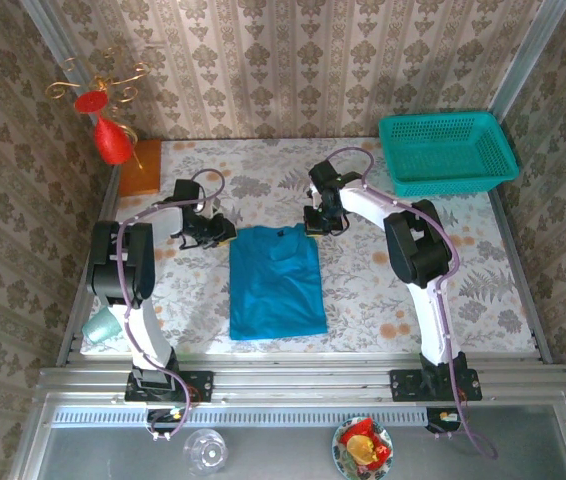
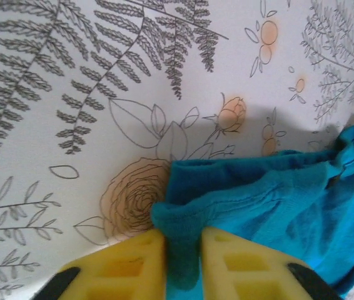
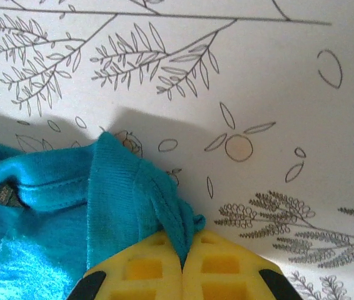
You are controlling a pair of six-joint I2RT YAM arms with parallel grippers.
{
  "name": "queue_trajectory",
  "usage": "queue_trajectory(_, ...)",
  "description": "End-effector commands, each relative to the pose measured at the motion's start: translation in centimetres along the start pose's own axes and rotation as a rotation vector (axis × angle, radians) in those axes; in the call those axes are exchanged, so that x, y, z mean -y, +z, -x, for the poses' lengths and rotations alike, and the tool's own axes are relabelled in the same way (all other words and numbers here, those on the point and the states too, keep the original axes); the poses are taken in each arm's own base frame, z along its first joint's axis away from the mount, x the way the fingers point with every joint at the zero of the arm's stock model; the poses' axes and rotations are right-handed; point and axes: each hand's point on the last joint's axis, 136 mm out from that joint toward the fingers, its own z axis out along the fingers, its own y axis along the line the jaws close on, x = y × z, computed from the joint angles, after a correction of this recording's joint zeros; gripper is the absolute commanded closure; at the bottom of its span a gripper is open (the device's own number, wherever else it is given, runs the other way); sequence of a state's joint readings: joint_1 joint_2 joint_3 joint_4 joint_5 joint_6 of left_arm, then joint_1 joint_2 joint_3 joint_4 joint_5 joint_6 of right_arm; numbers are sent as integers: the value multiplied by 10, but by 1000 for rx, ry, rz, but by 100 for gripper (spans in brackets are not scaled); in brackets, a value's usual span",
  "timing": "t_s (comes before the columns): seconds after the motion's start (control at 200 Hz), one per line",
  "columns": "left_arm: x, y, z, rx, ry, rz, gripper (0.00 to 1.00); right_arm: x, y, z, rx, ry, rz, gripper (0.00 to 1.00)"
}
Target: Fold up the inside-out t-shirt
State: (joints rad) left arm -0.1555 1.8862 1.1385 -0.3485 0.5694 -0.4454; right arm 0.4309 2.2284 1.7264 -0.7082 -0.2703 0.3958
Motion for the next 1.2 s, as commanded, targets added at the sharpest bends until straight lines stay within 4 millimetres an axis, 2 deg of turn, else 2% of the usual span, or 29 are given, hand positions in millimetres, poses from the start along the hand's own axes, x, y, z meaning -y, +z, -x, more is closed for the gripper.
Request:
queue_trajectory(0.0,10,-3,0,7,7,-63,87,-7,-16,-12,-19,-2,8,100)
queue_trajectory(0.195,31,-9,-3,21,57,-92,98,-6,-16,-13,-19,0,1,100)
queue_trajectory(0.24,39,-7,-7,0,67,-127,98,-5,-16,-13,-22,1,0,100)
queue_trajectory(0.44,47,7,-12,-33,86,-147,99,-3,-15,-15,-28,2,-9,100)
queue_trajectory(0.605,37,11,-9,-34,78,-100,98,-2,-14,-17,-34,4,-14,100)
queue_trajectory(0.755,9,12,0,-13,85,72,95,-1,-15,-18,-35,4,-19,100)
queue_trajectory(0.84,2,14,3,-10,101,122,93,0,-16,-20,-36,6,-21,100)
queue_trajectory(0.96,2,12,6,0,120,137,91,1,-15,-21,-39,8,-22,100)
queue_trajectory(1.195,8,11,10,5,150,149,79,0,-14,-23,-42,9,-20,100)
